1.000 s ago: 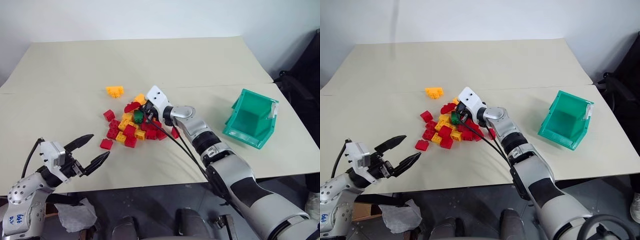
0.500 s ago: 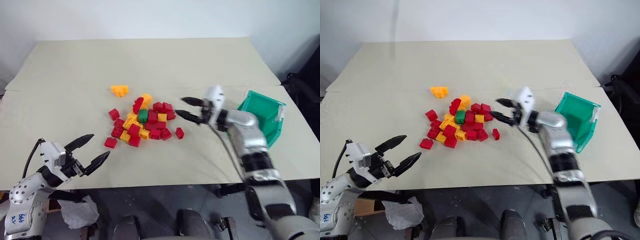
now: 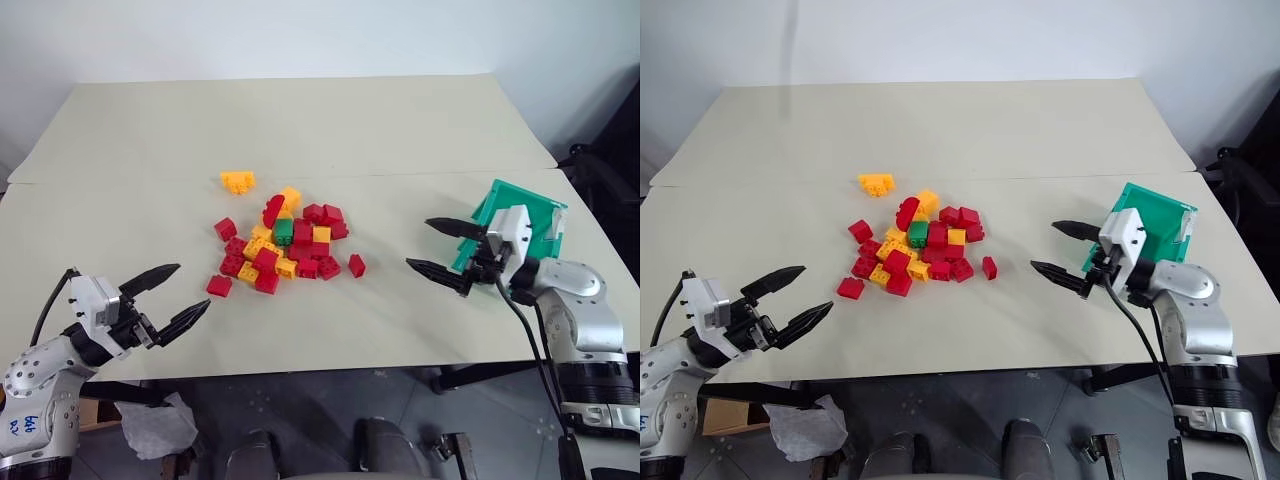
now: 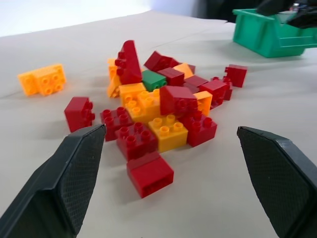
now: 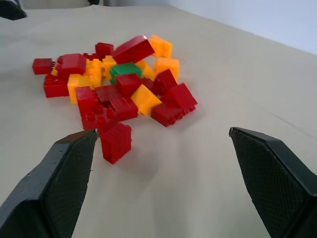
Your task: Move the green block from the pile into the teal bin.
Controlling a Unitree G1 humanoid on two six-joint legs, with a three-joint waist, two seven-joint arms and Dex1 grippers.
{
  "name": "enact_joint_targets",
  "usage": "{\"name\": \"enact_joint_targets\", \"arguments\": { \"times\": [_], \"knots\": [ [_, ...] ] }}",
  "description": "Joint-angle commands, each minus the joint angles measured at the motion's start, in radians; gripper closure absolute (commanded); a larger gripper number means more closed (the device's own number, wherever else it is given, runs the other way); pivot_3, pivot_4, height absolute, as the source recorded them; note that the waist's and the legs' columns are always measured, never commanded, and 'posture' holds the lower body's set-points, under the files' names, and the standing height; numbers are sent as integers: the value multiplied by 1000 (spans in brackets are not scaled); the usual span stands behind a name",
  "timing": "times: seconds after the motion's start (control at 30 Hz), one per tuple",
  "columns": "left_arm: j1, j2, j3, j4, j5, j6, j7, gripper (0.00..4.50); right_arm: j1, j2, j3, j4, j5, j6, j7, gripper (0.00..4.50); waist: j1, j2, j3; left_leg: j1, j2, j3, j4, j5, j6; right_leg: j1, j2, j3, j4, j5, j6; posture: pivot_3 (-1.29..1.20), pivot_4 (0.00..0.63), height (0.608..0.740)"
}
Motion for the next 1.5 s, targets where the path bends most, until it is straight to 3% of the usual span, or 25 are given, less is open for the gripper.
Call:
{"name": "enact_joint_targets", "arguments": {
  "times": [0.03, 0.2, 0.37, 0.53, 0.67, 0.9, 1.0, 1.13, 1.5],
  "knots": [
    [-8, 16, -1, -41, -27, 19, -17, 0, -95, 45, 104, -30, -38, 45, -20, 49, -2, 0, 0, 0, 0, 0, 0, 0, 0, 0, 0, 0, 1, 0, 0, 0, 150, 740],
    [-21, 10, -12, -52, -27, 40, -13, 0, -284, 147, 271, 112, -147, 109, -37, 49, -1, 0, 0, -1, 0, 1, 1, 0, 0, -3, 0, 1, 6, 0, 0, 0, 150, 740],
    [-20, -1, -14, -74, -20, 49, 17, 0, -557, 327, 385, 511, -313, 49, -141, 49, -4, 0, 0, -1, 0, 1, 1, 0, 0, -4, 0, 1, 7, 0, 0, 0, 150, 740],
    [5, -12, 3, -110, -25, 52, 47, 0, -756, 449, 388, 872, -390, -57, -200, 49, -23, 1, 0, -2, 0, 1, 0, 0, -1, -5, 0, 1, 8, 0, 0, 0, 150, 740],
    [27, -25, 10, -136, -28, 53, 72, 0, -829, 492, 377, 1017, -426, -113, -214, 49, -31, 0, 0, -2, 0, 1, -1, 0, -1, -5, 0, 0, 7, 0, 0, 0, 150, 740],
    [43, -37, 10, -155, -27, 50, 94, 0, -875, 550, 357, 1111, -467, -143, -192, 49, -39, 1, 0, -2, 1, 1, -1, 0, -1, -5, 0, 0, 8, 0, 0, 0, 150, 740],
    [41, -38, 8, -153, -28, 49, 99, 0, -885, 571, 347, 1118, -469, -138, -163, 668, -43, 1, 0, -2, 1, 1, -1, 0, -1, -5, 0, 0, 8, 0, 0, 0, 150, 740],
    [30, -38, 3, -146, -26, 47, 101, 0, -895, 587, 337, 1123, -472, -142, -166, 1994, -52, 1, 0, -2, 1, 1, -1, 0, -1, -5, 0, 0, 8, 0, 0, 0, 150, 740],
    [19, -41, -7, -140, -21, 45, 105, 0, -886, 594, 319, 1128, -511, -206, -256, 1994, -56, 1, 0, -2, 1, 1, -1, 0, -1, -5, 0, 0, 8, 0, 0, 0, 150, 740]
  ]
}}
